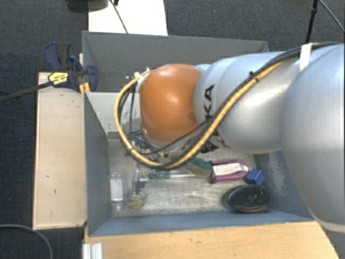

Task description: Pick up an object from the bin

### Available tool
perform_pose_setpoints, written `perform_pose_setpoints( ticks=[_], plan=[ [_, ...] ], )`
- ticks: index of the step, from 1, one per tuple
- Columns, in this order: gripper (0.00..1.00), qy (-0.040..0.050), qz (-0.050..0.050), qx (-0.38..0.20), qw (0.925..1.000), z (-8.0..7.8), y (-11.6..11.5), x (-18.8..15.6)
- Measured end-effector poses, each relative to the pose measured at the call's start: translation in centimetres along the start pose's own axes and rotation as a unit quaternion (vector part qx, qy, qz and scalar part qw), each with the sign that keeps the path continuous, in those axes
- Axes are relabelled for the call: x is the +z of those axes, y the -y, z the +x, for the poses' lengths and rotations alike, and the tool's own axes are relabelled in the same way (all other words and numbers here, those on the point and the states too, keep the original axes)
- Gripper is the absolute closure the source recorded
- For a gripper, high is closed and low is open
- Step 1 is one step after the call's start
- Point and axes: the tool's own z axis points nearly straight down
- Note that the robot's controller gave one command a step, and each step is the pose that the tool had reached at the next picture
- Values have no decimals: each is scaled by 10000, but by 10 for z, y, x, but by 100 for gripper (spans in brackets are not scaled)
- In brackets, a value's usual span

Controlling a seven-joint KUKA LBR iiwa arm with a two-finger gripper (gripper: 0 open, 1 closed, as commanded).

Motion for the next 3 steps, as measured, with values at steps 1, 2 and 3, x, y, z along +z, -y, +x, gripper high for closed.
perform_pose_setpoints(
  ticks=[1, 2, 3],
  plan=[
    [0, 80, 10, -1323, 9912, 27, 6, 107],
    [0, 72, 22, -1673, 9859, -18, 82, 72],
    [0, 67, -10, -1088, 9940, -49, 127, 105]
  ],
)
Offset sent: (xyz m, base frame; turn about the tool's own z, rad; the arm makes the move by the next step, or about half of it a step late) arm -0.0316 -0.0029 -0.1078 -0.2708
